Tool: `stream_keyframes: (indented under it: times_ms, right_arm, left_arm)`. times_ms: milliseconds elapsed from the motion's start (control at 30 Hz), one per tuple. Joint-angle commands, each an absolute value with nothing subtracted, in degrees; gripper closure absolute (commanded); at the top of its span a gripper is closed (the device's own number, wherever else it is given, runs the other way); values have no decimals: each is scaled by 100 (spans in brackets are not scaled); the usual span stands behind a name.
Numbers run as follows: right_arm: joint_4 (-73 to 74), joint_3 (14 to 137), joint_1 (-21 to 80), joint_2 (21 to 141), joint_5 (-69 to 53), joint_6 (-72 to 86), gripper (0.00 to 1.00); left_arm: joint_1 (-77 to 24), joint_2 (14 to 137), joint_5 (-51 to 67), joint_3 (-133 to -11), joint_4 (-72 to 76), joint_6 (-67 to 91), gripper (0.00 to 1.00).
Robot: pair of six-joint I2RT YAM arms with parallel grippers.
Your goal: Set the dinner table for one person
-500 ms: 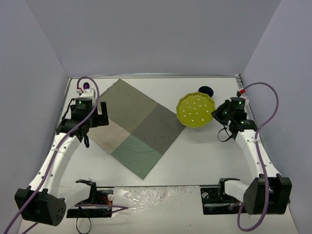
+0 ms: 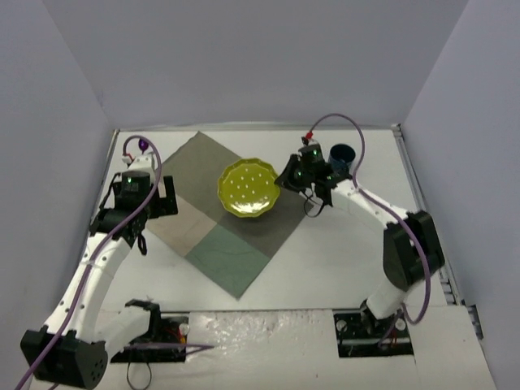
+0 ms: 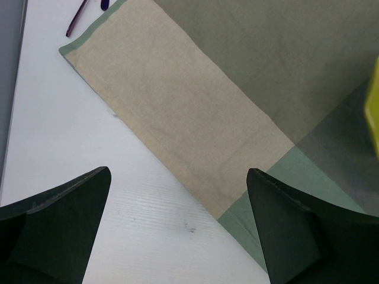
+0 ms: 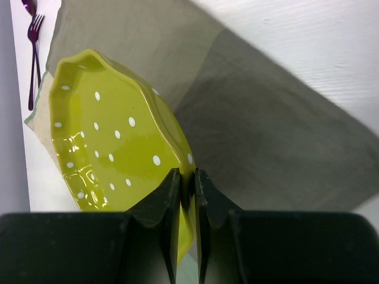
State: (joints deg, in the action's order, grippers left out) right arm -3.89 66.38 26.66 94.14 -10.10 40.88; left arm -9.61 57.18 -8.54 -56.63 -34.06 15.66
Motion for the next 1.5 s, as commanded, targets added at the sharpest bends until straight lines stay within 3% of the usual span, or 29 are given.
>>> stream_keyframes:
  times_ms: [0,567,1467]
  right_arm:
    - [-1881,7443,2942,9909,-1330,4627,100]
    - [-2230,8706,3460,11634,-1651,5048,100]
    - [-2396,8370,3656,12183,-1928,5363,100]
  left_arm:
    - [-904,5528,-1152,-5739,-3155,1600,3]
    - [-853,5528,-1204,-5730,-3190,1625,3]
    - [-723,5549,-1081,-5739,-3173,1652,3]
